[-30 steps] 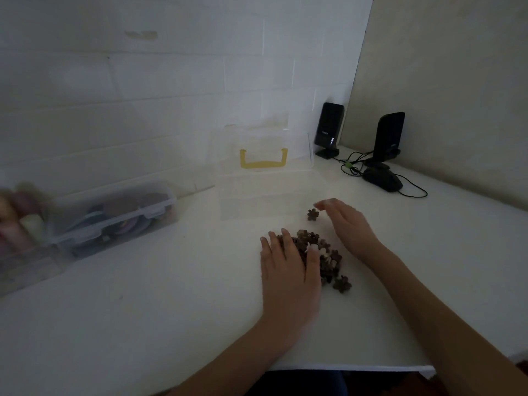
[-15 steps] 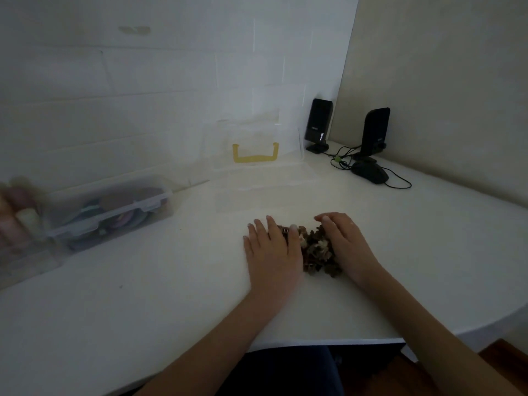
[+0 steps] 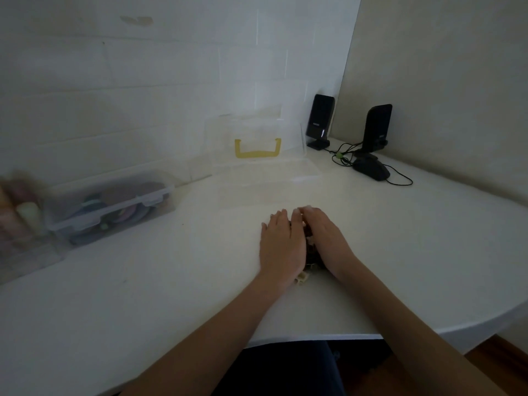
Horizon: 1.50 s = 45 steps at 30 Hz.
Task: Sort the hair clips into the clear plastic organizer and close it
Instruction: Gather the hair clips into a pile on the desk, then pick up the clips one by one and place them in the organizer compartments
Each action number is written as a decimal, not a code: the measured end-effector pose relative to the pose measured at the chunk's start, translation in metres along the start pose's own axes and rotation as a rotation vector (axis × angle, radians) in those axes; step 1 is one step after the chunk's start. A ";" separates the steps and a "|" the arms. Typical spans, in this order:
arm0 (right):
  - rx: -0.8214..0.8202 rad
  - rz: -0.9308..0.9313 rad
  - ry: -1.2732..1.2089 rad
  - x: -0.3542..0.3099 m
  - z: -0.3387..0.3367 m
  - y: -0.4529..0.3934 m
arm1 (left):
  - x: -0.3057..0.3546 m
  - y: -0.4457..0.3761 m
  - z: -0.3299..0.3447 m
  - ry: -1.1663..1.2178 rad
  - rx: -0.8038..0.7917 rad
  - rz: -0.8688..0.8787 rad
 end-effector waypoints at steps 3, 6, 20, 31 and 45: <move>0.132 -0.083 0.162 -0.017 -0.020 -0.007 | -0.001 0.004 -0.013 0.083 0.069 0.041; 0.245 -0.235 0.506 -0.051 -0.036 -0.026 | 0.000 0.010 -0.057 0.094 0.319 0.121; -0.034 -0.215 0.979 -0.062 0.028 -0.111 | -0.066 0.005 -0.167 0.216 0.535 -0.113; -0.014 -0.706 1.072 -0.101 0.063 -0.036 | -0.059 -0.003 -0.157 0.991 0.189 -0.241; -0.190 -0.296 0.690 -0.087 -0.003 -0.015 | -0.055 -0.018 -0.191 0.792 0.409 -0.019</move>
Point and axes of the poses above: each hand's wrist, its own y-axis away from the middle knuckle, its own z-axis out of the palm, x = y × z, the point moved 8 cm from there along -y, towards the middle knuckle, and after that the axes turned 12 degrees about -x, right-handed, at the moved point
